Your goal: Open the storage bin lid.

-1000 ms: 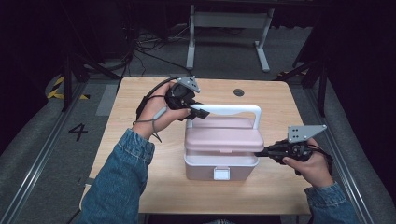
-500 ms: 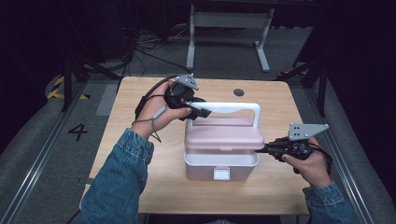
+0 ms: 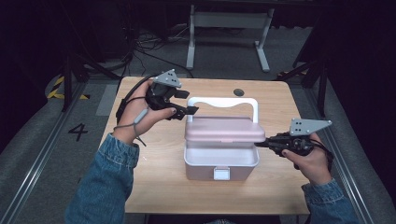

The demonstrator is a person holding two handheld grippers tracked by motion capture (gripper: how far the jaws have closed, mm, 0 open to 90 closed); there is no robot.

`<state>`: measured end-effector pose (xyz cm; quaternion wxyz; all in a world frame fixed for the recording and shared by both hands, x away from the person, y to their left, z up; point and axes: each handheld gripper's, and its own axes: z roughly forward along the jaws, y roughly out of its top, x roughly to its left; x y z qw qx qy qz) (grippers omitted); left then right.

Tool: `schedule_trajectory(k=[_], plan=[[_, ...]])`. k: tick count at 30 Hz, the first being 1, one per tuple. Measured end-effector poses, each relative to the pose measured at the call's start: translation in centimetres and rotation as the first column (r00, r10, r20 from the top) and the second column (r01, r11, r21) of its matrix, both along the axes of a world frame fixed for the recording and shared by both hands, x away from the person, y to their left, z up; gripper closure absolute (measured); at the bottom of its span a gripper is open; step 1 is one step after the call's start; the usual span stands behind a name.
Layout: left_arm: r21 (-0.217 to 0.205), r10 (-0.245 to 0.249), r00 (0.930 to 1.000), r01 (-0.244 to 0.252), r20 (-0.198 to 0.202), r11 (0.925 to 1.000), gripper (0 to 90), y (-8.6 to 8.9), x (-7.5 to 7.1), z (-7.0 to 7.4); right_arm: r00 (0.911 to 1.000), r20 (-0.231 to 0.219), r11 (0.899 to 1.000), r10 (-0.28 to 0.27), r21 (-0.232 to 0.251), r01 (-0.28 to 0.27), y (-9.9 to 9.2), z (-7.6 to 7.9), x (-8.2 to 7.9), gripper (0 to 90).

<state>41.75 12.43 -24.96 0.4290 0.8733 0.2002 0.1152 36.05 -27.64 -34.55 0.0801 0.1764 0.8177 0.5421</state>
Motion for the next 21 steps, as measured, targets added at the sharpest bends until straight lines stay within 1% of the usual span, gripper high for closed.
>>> schedule_trajectory(k=[2,3,4,6,8,10,11,13,14,15,16,17,18,19,21], plan=[[0.006,0.010,0.9999,-0.010,0.005,0.9999,38.2,0.7,-0.4,0.1,1.0000,0.009,1.000,-0.001,0.002,0.001,0.0,0.4,0.1,90.0],[-0.001,0.016,0.9999,-0.016,0.003,0.9999,38.1,1.1,-0.6,0.1,0.9999,0.011,1.000,-0.005,0.001,0.005,0.1,0.6,0.2,90.0],[-0.001,0.016,0.9999,-0.016,0.003,0.9999,38.0,1.1,-0.6,0.1,0.9999,0.011,1.000,-0.005,0.001,0.005,0.1,0.6,0.2,90.0],[-0.002,0.033,0.9995,-0.033,0.005,0.9995,37.9,2.0,-1.1,-0.1,0.9997,0.022,1.000,-0.005,-0.008,0.005,0.2,1.3,0.5,90.0],[-0.003,0.045,0.9990,-0.045,0.003,0.9990,37.9,2.6,-1.4,-0.3,0.9997,0.025,1.000,-0.005,-0.008,0.005,0.3,1.5,0.7,90.0],[-0.006,0.051,0.9987,-0.051,-0.002,0.9987,37.9,2.8,-1.5,-0.4,0.9995,0.032,1.000,-0.008,-0.006,0.008,0.3,1.7,0.9,90.0],[-0.001,0.064,0.9980,-0.064,-0.003,0.9980,37.9,3.4,-1.8,-0.7,0.9994,0.032,1.000,-0.010,-0.006,0.010,0.3,1.8,1.0,90.0],[0.000,0.069,0.9976,-0.069,-0.009,0.9976,37.9,3.7,-1.9,-0.9,0.9994,0.034,1.000,-0.012,-0.005,0.012,0.3,2.0,1.1,90.0],[-0.002,0.084,0.9964,-0.084,-0.010,0.9964,37.9,4.2,-2.2,-1.4,0.9993,0.035,1.000,-0.014,0.000,0.014,0.3,2.2,1.3,90.0],[0.000,0.091,0.9957,-0.091,-0.019,0.9959,37.9,4.5,-2.4,-1.7,0.9992,0.037,1.000,-0.015,0.001,0.015,0.3,2.2,1.4,90.0],[0.009,0.096,0.9952,-0.096,-0.017,0.9953,37.9,4.9,-2.5,-1.9,0.9992,0.037,1.000,-0.016,0.003,0.016,0.3,2.3,1.5,90.0],[0.009,0.096,0.9952,-0.096,-0.017,0.9953,37.8,4.9,-2.5,-1.9,0.9992,0.038,1.000,-0.015,0.006,0.015,0.3,2.4,1.6,90.0],[0.010,0.102,0.9946,-0.102,-0.017,0.9947,37.8,5.2,-2.6,-2.2,0.9992,0.038,1.000,-0.015,0.006,0.015,0.3,2.4,1.6,90.0],[0.001,0.111,0.9934,-0.111,-0.029,0.9938,37.8,5.5,-2.7,-2.5,0.9991,0.039,1.000,-0.016,0.008,0.016,0.3,2.5,1.8,90.0],[0.003,0.119,0.9924,-0.119,-0.033,0.9929,37.7,6.2,-2.8,-3.1,0.9990,0.041,1.000,-0.019,0.014,0.019,0.3,2.6,2.0,90.0]])
